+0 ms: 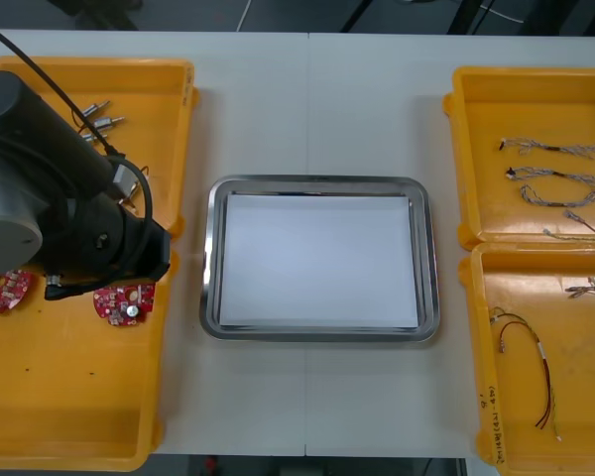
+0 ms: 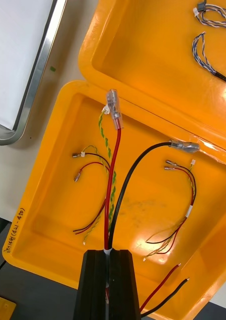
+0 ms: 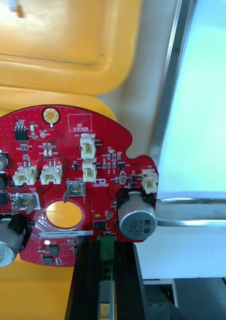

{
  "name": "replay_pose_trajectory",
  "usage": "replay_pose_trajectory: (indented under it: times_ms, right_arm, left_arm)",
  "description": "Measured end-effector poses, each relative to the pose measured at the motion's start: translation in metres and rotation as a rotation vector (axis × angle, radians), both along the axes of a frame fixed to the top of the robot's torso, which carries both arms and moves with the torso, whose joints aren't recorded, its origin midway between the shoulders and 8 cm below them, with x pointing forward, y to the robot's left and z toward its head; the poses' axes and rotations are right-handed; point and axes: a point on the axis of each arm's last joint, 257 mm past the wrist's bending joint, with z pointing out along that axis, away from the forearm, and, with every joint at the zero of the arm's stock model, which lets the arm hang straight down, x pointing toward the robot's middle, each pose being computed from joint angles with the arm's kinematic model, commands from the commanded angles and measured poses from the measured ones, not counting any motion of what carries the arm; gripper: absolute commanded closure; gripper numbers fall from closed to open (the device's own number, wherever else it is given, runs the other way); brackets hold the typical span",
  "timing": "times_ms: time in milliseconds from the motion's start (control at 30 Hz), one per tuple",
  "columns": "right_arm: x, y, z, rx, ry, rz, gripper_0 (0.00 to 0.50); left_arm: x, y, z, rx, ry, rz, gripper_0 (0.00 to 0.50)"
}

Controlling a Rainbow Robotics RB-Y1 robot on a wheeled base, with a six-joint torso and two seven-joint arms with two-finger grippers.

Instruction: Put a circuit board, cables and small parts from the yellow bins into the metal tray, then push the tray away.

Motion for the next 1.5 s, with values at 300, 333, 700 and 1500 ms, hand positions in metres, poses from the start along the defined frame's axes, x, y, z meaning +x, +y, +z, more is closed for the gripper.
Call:
replay_pose_trajectory:
  times_ms: [300, 333, 700, 1500]
  right_arm:
    - [0.000, 0.000, 0.000, 0.000, 0.000, 0.000, 0.500]
    - [0.000, 0.000, 0.000, 0.000, 0.000, 0.000, 0.500]
    - [0.000, 0.000, 0.000, 0.000, 0.000, -0.001, 0.500]
    - [-0.001, 0.001, 0.000, 0.004, 0.004, 0.000, 0.500]
  left_arm:
    - [0.000, -0.046, -0.013, 0.005, -0.002, -0.050, 0.500]
    - [0.000, -0.050, -0.015, 0.002, -0.002, -0.042, 0.500]
    - [0.005, -0.088, -0.032, -0.030, 0.012, 0.045, 0.500]
    - [0.012, -0.145, -0.094, -0.069, -0.031, 0.053, 0.500]
